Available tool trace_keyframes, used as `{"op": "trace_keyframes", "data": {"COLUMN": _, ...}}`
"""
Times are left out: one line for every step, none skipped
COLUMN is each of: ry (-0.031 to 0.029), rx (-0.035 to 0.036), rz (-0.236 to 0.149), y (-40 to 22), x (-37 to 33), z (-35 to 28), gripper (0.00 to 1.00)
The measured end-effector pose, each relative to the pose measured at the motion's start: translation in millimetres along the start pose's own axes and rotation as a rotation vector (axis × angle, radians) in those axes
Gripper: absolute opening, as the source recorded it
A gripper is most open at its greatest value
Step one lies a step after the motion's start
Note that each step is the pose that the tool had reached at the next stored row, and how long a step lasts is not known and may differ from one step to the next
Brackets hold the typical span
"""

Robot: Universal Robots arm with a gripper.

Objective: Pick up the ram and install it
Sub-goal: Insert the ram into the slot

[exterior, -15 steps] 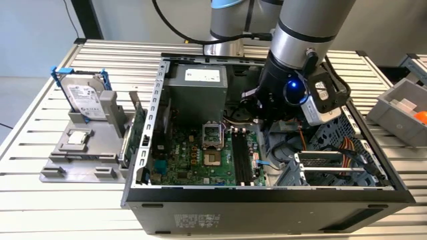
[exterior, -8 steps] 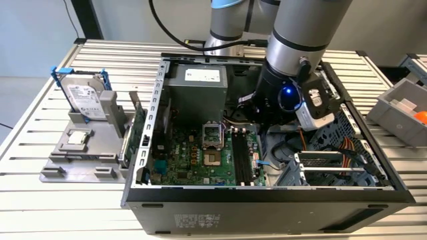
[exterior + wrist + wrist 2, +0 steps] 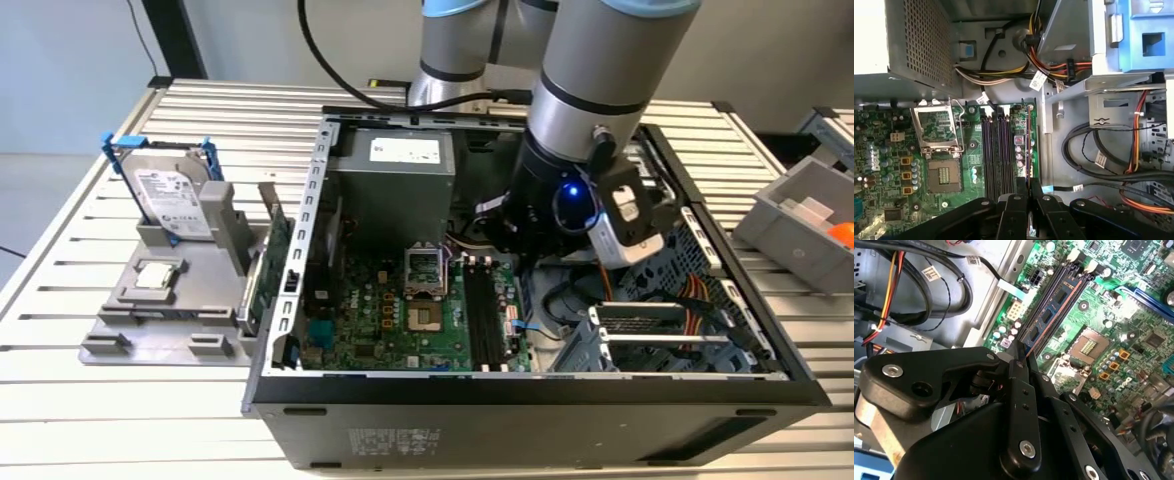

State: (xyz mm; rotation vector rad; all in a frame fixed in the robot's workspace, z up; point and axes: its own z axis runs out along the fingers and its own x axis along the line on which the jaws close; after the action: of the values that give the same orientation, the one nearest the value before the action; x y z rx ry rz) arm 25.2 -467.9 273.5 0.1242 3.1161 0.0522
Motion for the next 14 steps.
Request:
{"op": "trace_keyframes", "data": {"ry": -0.003, "rx": -0.0003, "rz": -0.003, "y": -0.1, "x": 0.3, "z": 1.3, "gripper": 0.0}}
{"op": "trace_keyframes", "data": {"ry": -0.0055, "rx": -0.0005, "rz": -0.006, "y": -0.1, "x": 0.5, "z": 2.4, "gripper": 0.0}}
{"op": "trace_keyframes", "data": {"ry": -0.0074, "rx": -0.0006, "rz": -0.008, "y": -0.1, "x": 0.6, "z": 3.4, "gripper": 0.0}}
{"op": "trace_keyframes", "data": {"ry": -0.0095, "rx": -0.0009, "rz": -0.009, "y": -0.1, "x": 0.8, "z": 5.0, "gripper": 0.0}}
{"op": "trace_keyframes", "data": {"ry": -0.0119, "rx": -0.001, "rz": -0.01, "y": -0.1, "x": 1.0, "z": 6.7, "gripper": 0.0}}
{"op": "trace_keyframes", "data": {"ry": -0.0136, "rx": -0.0011, "rz": -0.01, "y": -0.1, "x": 1.3, "z": 8.0, "gripper": 0.0}}
{"op": "trace_keyframes", "data": {"ry": -0.0148, "rx": -0.0011, "rz": -0.01, "y": -0.1, "x": 1.7, "z": 9.0, "gripper": 0.0}}
{"op": "trace_keyframes", "data": {"ry": -0.0151, "rx": -0.0009, "rz": -0.01, "y": -0.2, "x": 1.9, "z": 9.3, "gripper": 0.0}}
{"op": "trace_keyframes", "data": {"ry": -0.0151, "rx": -0.0008, "rz": -0.01, "y": -0.1, "x": 1.9, "z": 9.2, "gripper": 0.0}}
{"op": "trace_keyframes", "data": {"ry": -0.0151, "rx": -0.0007, "rz": -0.01, "y": -0.2, "x": 1.9, "z": 9.2, "gripper": 0.0}}
{"op": "trace_keyframes", "data": {"ry": -0.0152, "rx": -0.0008, "rz": -0.01, "y": -0.1, "x": 1.9, "z": 9.2, "gripper": 0.0}}
{"op": "trace_keyframes", "data": {"ry": -0.0151, "rx": -0.0008, "rz": -0.01, "y": -0.1, "x": 1.9, "z": 9.3, "gripper": 0.0}}
{"op": "trace_keyframes", "data": {"ry": -0.0153, "rx": -0.0013, "rz": -0.01, "y": -0.1, "x": 2.0, "z": 10.0, "gripper": 0.0}}
{"op": "trace_keyframes", "data": {"ry": -0.0153, "rx": -0.0013, "rz": -0.01, "y": -0.2, "x": 2.4, "z": 10.9, "gripper": 0.0}}
